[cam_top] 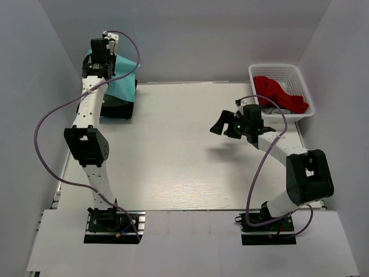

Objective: Fold and stack the t-shirts
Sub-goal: Put the neatly folded tshirt into the corner of the board with the left arm

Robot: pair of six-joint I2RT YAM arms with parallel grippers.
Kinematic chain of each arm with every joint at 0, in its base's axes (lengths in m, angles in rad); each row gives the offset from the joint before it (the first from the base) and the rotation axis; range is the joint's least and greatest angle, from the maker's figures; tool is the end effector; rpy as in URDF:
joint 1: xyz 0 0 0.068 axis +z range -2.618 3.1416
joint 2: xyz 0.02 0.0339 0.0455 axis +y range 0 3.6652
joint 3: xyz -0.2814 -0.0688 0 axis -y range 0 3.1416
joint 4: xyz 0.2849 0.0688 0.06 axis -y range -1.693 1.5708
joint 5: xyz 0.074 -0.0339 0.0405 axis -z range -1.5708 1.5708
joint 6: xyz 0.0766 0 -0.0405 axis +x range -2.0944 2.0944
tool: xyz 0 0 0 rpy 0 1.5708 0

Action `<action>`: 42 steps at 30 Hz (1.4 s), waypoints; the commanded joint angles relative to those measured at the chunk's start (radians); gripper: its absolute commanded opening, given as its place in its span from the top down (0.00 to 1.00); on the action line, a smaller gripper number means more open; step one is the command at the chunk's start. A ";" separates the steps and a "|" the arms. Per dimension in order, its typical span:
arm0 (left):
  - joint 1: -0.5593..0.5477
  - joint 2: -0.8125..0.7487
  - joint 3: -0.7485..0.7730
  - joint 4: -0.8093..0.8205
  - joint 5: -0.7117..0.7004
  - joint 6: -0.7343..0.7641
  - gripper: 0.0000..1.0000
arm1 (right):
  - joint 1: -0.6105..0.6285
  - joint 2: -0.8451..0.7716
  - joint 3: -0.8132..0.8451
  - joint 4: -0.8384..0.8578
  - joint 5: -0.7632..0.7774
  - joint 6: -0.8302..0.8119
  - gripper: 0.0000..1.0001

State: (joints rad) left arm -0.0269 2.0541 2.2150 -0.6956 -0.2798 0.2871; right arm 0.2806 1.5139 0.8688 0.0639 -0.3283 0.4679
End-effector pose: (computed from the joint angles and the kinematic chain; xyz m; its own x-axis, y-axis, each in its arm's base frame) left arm 0.5498 0.0064 0.3923 -0.5485 0.2870 -0.7854 -0.0588 0.9237 0.3786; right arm 0.3681 0.1318 0.1906 -0.7059 0.2409 -0.6661 -0.2272 0.8138 0.5350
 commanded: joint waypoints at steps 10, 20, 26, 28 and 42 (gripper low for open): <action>0.090 0.052 -0.002 0.096 0.094 0.032 1.00 | -0.008 0.034 0.070 0.047 -0.060 0.018 0.10; 0.142 0.208 0.054 0.250 -0.218 0.050 0.06 | -0.004 0.065 0.114 0.020 -0.055 0.012 0.10; 0.163 0.195 0.058 0.329 -0.325 -0.002 0.00 | -0.003 0.060 0.096 0.005 -0.067 0.015 0.10; 0.163 0.175 0.058 0.306 -0.286 -0.029 0.00 | 0.002 0.046 0.092 0.025 -0.067 0.021 0.10; 0.070 -0.502 -0.677 0.359 0.285 -0.612 0.00 | -0.003 -0.214 -0.148 0.033 -0.002 0.032 0.10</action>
State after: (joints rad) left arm 0.0856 1.8019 1.7481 -0.4660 -0.1917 -0.1173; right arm 0.2813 1.3705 0.7807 0.0853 -0.3580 0.4938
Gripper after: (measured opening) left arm 0.996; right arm 0.904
